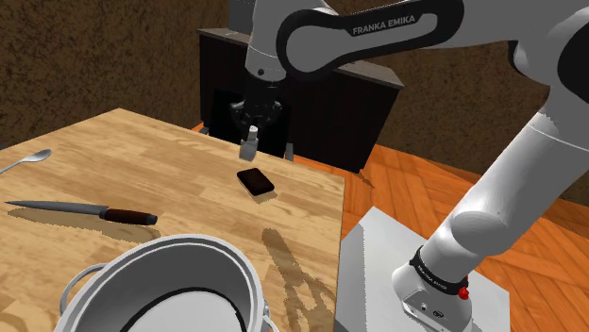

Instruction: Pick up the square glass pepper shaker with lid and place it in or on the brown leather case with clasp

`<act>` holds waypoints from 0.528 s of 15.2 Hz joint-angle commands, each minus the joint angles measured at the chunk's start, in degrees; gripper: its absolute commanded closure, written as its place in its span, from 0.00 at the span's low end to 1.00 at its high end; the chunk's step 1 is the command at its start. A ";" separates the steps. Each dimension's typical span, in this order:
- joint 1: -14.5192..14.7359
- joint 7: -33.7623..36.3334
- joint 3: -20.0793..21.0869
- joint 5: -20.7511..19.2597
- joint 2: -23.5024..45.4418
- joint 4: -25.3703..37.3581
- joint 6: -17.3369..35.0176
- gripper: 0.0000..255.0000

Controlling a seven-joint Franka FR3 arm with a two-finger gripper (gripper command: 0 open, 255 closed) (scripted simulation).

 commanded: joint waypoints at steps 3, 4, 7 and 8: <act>-2.86 -7.13 -3.18 2.13 -2.40 -1.44 -0.15 1.00; -2.83 -6.99 -3.17 2.00 -2.20 -2.02 0.60 1.00; -2.79 -6.56 -3.10 1.53 -1.53 -3.68 2.83 1.00; -2.78 -6.40 -3.07 1.35 -1.28 -4.20 3.57 1.00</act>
